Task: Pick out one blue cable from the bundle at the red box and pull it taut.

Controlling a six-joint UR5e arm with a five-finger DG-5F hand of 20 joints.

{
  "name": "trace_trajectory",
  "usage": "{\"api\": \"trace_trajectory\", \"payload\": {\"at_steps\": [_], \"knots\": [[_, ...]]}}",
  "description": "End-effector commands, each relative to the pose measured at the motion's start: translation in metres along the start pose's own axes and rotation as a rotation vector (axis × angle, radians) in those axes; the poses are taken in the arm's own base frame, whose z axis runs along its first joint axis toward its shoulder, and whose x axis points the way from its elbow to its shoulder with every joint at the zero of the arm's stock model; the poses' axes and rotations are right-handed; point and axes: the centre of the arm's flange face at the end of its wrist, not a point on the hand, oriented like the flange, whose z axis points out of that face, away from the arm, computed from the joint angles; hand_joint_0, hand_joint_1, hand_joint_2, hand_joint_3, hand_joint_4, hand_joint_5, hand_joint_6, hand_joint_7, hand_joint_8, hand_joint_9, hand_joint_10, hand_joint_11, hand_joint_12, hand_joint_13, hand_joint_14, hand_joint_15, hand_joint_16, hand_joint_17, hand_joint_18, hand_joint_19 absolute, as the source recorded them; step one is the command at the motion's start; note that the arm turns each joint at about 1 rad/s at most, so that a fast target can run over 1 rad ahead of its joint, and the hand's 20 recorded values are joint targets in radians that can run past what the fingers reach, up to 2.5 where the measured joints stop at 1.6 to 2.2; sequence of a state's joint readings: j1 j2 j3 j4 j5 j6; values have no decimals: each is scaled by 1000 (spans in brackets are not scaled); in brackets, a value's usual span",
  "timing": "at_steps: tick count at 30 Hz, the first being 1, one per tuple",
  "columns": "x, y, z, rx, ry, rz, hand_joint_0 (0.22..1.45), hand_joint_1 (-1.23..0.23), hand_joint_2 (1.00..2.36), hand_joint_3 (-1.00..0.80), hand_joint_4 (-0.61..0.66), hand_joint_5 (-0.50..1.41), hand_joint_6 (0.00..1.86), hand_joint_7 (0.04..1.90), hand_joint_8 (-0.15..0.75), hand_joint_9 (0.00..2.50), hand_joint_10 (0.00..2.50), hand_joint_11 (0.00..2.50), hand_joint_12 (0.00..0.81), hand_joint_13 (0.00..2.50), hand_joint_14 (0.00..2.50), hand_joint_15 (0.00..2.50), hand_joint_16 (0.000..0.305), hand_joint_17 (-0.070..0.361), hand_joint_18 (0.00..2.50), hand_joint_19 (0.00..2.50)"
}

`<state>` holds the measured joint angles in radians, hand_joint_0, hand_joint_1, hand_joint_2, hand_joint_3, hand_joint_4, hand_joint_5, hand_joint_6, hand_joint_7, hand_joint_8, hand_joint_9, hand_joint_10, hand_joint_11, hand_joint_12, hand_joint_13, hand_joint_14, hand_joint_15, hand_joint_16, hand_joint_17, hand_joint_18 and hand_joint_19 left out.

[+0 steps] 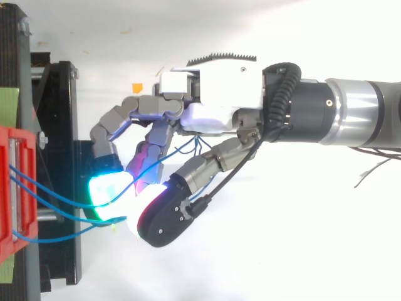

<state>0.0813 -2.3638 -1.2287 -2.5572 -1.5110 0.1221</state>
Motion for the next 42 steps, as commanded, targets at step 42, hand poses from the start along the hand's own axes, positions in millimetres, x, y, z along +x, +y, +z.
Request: {"api": "trace_trajectory", "payload": {"at_steps": [42], "knots": [[0, 0, 0, -3, 0, 1, 449, -580, 1000, -500, 25, -98, 871, 846, 252, 1379, 22, 636, 355, 1108, 21, 575, 54, 122, 929, 626]]}}
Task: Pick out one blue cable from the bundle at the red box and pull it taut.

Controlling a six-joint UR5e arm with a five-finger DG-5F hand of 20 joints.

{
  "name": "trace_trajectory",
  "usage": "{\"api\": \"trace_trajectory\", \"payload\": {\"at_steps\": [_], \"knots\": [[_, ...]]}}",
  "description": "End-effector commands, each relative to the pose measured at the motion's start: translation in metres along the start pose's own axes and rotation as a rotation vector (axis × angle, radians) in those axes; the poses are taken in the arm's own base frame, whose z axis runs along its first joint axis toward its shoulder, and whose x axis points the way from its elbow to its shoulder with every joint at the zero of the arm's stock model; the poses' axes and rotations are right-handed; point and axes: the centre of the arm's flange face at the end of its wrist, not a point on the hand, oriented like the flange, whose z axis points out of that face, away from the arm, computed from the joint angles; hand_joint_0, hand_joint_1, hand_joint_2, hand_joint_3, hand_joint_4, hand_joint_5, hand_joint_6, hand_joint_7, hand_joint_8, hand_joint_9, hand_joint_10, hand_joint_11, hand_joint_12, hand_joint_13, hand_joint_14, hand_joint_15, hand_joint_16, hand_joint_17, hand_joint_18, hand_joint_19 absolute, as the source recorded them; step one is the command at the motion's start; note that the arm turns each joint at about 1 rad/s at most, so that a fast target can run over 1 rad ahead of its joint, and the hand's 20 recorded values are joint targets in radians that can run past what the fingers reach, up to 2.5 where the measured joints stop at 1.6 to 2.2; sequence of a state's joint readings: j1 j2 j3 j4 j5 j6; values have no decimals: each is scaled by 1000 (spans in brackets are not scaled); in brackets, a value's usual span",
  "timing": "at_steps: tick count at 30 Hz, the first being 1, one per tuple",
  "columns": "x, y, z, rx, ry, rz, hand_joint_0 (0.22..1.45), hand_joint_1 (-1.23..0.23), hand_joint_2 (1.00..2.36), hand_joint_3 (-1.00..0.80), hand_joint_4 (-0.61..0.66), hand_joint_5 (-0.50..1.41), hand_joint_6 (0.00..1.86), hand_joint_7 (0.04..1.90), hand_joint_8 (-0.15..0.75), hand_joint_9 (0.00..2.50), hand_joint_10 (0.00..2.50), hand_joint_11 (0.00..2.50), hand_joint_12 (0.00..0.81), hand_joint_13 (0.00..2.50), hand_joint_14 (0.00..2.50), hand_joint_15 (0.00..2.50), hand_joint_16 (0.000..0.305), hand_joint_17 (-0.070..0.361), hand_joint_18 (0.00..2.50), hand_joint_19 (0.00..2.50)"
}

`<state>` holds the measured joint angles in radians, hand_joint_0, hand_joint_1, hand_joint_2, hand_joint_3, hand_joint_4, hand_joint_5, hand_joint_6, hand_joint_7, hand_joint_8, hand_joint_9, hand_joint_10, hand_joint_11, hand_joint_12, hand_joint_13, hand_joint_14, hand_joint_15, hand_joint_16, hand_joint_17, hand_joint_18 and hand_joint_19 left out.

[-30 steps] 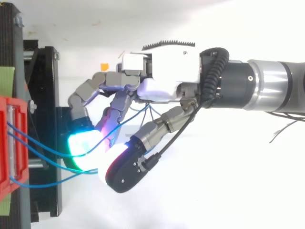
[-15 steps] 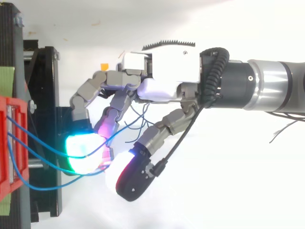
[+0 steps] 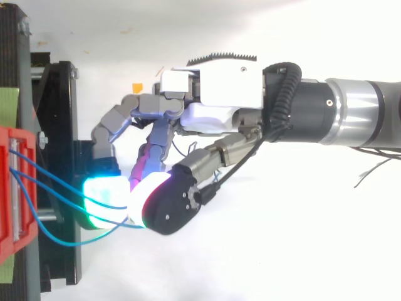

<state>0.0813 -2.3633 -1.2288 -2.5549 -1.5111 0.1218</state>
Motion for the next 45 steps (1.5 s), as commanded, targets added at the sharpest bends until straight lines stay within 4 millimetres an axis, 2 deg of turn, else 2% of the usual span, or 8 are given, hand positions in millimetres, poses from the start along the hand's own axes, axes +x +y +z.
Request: {"api": "trace_trajectory", "payload": {"at_steps": [1, 5, 15, 20, 28, 31, 37, 45], "knots": [[0, -1, 0, 1, 0, 1, 469, -569, 1000, -500, 16, -99, 869, 863, 244, 1377, 21, 637, 348, 1103, 22, 574, 52, 117, 912, 638], [0, 1, 0, -3, 2, 1, 540, -631, 1000, -500, 5, -103, 865, 910, 227, 1358, 25, 660, 328, 1082, 24, 592, 47, 105, 866, 672], [0, 2, 1, -6, 1, 0, 538, -711, 1000, -500, 13, -106, 867, 905, 238, 1361, 25, 674, 328, 1093, 24, 608, 47, 107, 870, 679], [0, 0, 0, -1, -3, -1, 607, -733, 1000, -500, -36, -106, 875, 925, 225, 1372, 24, 693, 316, 1094, 24, 617, 45, 101, 852, 694], [0, 0, 0, 1, -3, 1, 570, -807, 1020, -187, -191, -62, 887, 959, 220, 1545, 25, 687, 313, 1194, 23, 622, 47, 105, 906, 698], [0, 0, 0, 1, -3, 1, 567, -829, 1015, -154, -202, -43, 874, 920, 230, 1600, 26, 633, 335, 1241, 23, 583, 54, 122, 983, 643], [0, 1, 0, -1, -3, 1, 562, -775, 1014, -269, -122, -61, 853, 967, 228, 1551, 26, 659, 328, 1207, 24, 618, 50, 113, 932, 698], [0, -1, 0, 2, -4, 1, 569, -833, 1011, -86, -208, -25, 860, 974, 236, 1667, 22, 610, 345, 1269, 22, 571, 58, 130, 1025, 612]]}}
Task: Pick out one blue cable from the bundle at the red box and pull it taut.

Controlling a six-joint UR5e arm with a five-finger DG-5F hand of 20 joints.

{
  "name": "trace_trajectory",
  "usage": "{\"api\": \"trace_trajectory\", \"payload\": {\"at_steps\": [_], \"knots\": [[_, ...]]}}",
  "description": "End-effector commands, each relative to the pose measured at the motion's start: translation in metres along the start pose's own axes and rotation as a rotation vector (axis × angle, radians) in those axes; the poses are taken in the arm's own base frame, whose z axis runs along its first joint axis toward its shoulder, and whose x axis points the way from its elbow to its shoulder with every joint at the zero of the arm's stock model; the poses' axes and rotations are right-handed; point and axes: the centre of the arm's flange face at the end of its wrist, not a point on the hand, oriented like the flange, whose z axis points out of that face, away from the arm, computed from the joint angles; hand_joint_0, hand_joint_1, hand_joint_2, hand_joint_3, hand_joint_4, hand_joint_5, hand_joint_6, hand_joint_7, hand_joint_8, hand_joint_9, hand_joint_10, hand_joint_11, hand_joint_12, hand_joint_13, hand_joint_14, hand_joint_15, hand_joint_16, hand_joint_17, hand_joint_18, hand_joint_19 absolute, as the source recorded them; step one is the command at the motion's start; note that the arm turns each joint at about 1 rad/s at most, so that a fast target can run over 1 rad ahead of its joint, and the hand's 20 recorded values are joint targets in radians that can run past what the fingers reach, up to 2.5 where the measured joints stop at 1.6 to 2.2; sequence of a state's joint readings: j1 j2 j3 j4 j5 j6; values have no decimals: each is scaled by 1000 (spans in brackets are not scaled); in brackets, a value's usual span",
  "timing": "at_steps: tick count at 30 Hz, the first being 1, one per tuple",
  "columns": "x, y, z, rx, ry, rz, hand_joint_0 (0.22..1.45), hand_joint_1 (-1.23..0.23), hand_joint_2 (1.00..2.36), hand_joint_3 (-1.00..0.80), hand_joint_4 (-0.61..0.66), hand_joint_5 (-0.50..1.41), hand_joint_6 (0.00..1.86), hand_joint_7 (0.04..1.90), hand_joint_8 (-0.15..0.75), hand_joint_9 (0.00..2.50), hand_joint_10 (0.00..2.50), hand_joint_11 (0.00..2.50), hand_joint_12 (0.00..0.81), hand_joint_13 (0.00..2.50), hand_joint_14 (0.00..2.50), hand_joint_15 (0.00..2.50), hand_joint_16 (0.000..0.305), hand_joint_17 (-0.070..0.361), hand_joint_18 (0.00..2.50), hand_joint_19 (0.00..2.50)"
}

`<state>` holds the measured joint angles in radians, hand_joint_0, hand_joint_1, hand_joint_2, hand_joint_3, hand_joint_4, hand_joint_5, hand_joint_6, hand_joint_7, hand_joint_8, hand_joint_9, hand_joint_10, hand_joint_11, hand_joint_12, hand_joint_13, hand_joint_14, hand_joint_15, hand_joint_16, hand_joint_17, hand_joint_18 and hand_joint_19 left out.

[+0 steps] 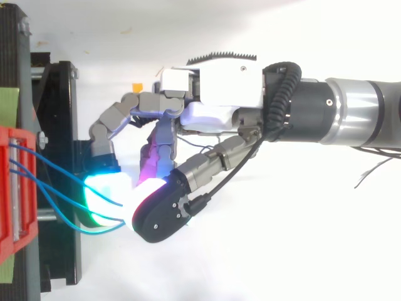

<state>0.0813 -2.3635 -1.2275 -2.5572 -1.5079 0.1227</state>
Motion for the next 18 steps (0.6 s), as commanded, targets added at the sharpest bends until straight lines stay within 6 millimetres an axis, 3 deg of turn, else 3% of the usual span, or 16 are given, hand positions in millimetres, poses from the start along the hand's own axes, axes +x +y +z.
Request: {"api": "trace_trajectory", "payload": {"at_steps": [1, 4, 7, 14, 18], "knots": [[0, 0, 0, 0, 0, 0, 570, -840, 1008, -60, -217, -18, 851, 998, 233, 1678, 23, 594, 348, 1276, 19, 550, 60, 134, 1039, 594], [0, 0, 0, 0, 0, 0, 572, -857, 1001, -29, -220, -11, 843, 1006, 235, 1631, 18, 494, 350, 1231, 18, 515, 61, 138, 1023, 567], [0, 0, -1, 3, 3, 0, 526, -826, 1186, -65, -229, -5, 836, 1007, 229, 1524, 14, 370, 359, 1142, 17, 459, 61, 137, 984, 542], [-3, -3, -6, 56, -10, -7, 496, -790, 1319, -93, -236, -1, 830, 992, 222, 1272, 8, 209, 370, 1029, 16, 423, 61, 136, 880, 525], [-1, 10, -12, 97, -11, -51, 486, -774, 1365, -107, -240, 1, 825, 998, 212, 1222, 6, 173, 368, 987, 14, 415, 60, 135, 842, 524]]}}
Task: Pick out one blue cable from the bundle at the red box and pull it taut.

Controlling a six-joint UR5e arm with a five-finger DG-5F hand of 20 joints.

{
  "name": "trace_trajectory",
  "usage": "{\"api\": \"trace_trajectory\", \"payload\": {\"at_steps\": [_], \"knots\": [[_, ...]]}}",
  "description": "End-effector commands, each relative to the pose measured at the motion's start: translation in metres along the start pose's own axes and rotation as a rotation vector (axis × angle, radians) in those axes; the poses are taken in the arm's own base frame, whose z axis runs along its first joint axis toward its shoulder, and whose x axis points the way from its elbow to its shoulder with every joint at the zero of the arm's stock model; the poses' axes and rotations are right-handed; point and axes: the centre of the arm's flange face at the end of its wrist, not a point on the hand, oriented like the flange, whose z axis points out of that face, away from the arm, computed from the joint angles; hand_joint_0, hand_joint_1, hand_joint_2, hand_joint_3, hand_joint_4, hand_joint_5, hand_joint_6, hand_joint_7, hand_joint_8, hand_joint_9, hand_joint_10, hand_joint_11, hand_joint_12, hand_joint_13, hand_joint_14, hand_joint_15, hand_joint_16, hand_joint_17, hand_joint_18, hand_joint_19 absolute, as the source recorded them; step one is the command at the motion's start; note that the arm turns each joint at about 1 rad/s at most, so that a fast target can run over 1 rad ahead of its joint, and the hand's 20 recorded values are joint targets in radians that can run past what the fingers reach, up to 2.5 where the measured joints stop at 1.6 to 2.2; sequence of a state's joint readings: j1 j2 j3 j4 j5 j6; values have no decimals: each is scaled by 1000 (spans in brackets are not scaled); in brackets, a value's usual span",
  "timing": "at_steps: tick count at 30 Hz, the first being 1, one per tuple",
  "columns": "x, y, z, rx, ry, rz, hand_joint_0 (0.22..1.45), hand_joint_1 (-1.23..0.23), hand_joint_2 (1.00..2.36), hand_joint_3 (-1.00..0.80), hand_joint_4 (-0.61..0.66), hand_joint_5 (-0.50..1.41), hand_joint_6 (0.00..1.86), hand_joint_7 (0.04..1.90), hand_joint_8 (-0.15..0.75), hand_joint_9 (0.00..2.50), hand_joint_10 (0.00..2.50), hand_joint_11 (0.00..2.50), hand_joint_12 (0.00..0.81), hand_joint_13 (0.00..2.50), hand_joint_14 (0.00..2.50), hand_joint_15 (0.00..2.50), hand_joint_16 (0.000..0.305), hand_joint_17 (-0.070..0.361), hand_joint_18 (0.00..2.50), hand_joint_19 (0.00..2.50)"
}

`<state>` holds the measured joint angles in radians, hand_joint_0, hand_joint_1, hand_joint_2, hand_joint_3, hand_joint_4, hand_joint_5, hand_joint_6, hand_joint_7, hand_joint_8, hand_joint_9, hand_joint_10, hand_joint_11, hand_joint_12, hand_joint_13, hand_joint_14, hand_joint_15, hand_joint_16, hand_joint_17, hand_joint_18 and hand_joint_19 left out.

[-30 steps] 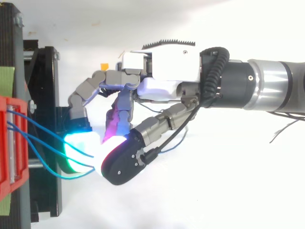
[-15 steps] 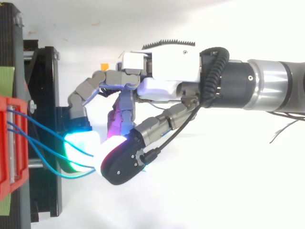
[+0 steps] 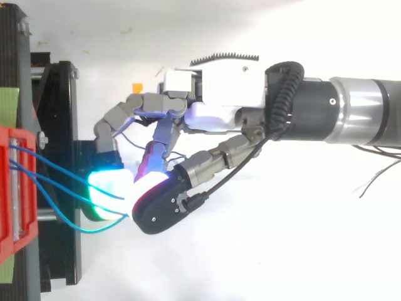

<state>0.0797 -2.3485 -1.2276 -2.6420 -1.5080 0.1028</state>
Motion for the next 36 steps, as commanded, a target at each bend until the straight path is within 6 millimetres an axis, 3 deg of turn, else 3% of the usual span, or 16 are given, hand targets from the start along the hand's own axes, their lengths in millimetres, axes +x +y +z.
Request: {"api": "trace_trajectory", "payload": {"at_steps": [1, 17, 36], "knots": [[0, 11, -6, 37, -5, -44, 485, -774, 1368, -108, -240, 1, 825, 998, 214, 1216, 9, 173, 368, 983, 14, 415, 60, 135, 838, 526], [2, 44, -24, 122, -51, -115, 477, -747, 1416, -148, -254, 7, 796, 1006, 195, 1005, 0, 47, 363, 727, 10, 295, 58, 130, 597, 448], [8, 39, -25, 139, -86, -25, 484, -756, 1377, -139, -237, 6, 787, 1021, 200, 976, 3, 67, 370, 700, 10, 299, 58, 130, 548, 451]]}}
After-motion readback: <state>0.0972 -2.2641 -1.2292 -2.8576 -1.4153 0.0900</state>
